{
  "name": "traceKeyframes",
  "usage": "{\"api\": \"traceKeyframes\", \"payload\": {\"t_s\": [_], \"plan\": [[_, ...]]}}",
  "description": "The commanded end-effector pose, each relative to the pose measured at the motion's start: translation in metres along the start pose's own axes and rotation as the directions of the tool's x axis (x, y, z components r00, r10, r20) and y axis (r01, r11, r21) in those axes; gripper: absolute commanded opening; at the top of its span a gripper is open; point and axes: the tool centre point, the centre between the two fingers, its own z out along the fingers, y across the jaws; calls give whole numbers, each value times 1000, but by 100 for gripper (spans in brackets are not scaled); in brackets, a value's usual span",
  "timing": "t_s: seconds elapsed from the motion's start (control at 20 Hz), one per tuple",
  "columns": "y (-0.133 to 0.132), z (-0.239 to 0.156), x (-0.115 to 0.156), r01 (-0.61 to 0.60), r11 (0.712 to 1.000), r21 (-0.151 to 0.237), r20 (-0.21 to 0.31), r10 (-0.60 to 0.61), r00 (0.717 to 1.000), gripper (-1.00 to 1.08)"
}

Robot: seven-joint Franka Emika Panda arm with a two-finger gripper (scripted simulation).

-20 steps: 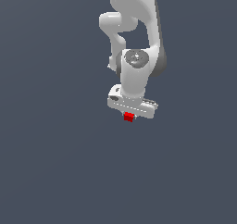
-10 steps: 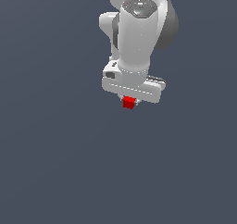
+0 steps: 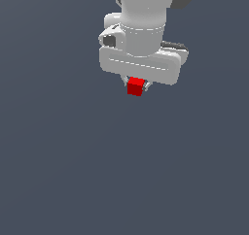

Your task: Pick up the red cube and move it to a goal position.

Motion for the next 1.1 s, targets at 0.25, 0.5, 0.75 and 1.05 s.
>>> {"api": "traceKeyframes", "payload": {"t_s": [0.25,0.5,0.75,1.05], "plan": [[2,-65,9,0,1000,0,0,0,1000,-100],[2,-98,15,0,1000,0,0,0,1000,-100],[2,-121,19,0,1000,0,0,0,1000,-100],[2,-136,23,0,1000,0,1,0,1000,-100]]}}
